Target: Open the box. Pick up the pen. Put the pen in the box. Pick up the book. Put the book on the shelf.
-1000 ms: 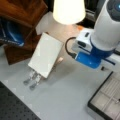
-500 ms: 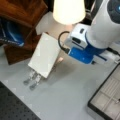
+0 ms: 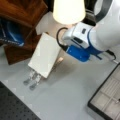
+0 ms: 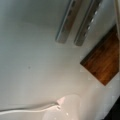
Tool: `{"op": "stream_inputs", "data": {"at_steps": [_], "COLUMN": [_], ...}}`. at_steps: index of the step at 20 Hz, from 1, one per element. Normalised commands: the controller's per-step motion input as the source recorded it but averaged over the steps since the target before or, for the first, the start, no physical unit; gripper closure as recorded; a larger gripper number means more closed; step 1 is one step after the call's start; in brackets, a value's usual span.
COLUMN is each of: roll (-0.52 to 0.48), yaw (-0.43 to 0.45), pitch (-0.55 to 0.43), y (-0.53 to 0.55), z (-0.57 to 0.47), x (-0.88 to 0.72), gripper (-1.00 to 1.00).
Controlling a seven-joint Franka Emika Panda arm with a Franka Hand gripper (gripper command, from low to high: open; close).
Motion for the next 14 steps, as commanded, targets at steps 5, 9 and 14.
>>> {"op": "stream_inputs", "data": {"at_steps": [5, 9, 14], "roll": [-0.520, -0.481, -0.349], "yaw": [0.084, 0.002, -0.020], "pitch": [-0.095, -0.072, -0.040], "y": [-0.06, -0.03, 0.07], "z": [-0.11, -0.16, -0.13], "x": [-0.04, -0.02, 0.03], "gripper": [-1.00, -1.00, -1.00]}}
